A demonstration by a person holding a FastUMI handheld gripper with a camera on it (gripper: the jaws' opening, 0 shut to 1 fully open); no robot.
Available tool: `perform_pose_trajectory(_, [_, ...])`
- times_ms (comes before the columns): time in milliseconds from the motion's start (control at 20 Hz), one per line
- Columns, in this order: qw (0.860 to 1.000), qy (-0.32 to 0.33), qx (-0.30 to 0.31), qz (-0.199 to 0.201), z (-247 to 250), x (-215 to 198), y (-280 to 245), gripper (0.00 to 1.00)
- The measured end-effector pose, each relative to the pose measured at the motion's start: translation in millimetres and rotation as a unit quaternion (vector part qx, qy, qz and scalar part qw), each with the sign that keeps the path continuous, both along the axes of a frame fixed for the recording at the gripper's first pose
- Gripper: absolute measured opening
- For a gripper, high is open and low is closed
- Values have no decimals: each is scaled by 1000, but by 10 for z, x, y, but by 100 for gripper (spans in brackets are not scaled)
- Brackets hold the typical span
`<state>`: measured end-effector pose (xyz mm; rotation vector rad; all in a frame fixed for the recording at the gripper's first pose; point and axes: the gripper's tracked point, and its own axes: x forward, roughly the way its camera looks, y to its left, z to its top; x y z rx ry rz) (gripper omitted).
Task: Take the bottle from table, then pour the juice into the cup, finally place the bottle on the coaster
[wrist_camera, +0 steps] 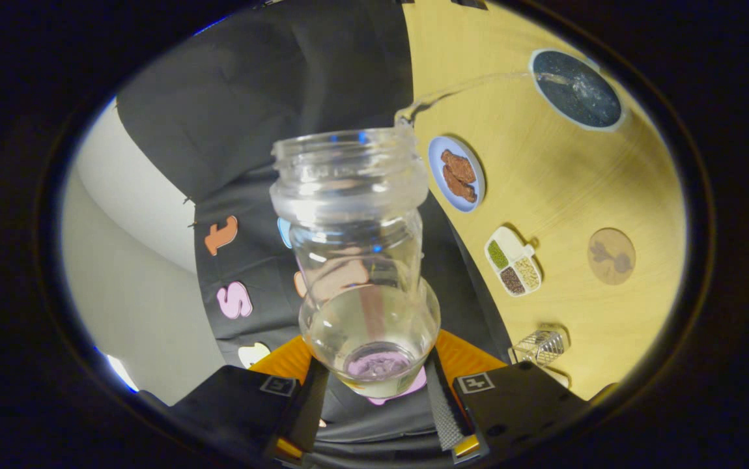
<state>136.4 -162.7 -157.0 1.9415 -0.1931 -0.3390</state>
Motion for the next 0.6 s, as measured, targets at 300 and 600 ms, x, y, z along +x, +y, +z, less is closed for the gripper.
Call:
perform_pose_trajectory(300, [1000, -4, 11, -6, 11, 21, -27, 74])
perform_pose_trajectory(600, [999, -12, 27, -17, 33, 34, -83, 74])
